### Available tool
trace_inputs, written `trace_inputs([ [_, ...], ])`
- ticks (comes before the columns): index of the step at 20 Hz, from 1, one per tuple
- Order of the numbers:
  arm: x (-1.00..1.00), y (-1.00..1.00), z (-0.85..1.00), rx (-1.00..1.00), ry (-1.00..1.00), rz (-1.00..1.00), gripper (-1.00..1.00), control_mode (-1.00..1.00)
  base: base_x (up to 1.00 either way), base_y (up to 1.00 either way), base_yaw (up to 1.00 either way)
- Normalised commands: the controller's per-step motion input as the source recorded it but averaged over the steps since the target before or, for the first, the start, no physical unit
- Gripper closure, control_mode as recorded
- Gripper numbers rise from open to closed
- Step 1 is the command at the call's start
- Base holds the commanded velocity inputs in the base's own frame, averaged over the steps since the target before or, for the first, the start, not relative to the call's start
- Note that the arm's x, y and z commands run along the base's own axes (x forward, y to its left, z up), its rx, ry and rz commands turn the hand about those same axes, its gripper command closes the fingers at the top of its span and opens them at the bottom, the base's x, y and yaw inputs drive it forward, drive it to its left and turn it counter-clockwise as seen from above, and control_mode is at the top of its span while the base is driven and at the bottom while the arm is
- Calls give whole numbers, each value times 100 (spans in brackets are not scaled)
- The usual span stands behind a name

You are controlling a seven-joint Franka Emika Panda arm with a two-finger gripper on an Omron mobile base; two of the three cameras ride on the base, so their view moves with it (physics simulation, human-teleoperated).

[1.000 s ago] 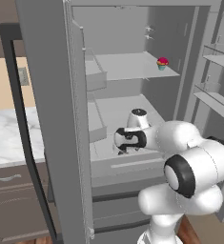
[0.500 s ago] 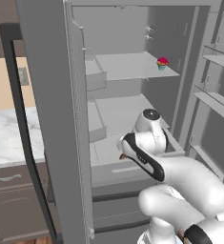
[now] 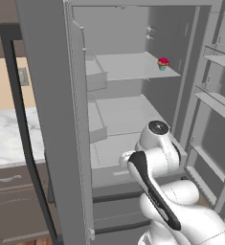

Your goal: Place the mushrooms inside the fridge drawer. Close the drawer after placing the vegetables.

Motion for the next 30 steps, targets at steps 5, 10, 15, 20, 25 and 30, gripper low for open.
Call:
trace_inputs([
  [5, -75, 18, -9, 0, 1, -1, -100, -100, 0, 0, 0],
  [10, -4, -4, -77, 5, -6, 0, -100, -100, 0, 0, 0],
  [15, 8, -9, -81, 17, -15, 0, -100, -100, 0, 0, 0],
  [20, 21, -14, -71, 18, -14, 0, -100, -100, 0, 0, 0],
  [25, 42, -13, -52, 5, -17, -1, -100, -100, 0, 0, 0],
  [30, 47, -22, -47, 3, -18, 0, -100, -100, 0, 0, 0],
])
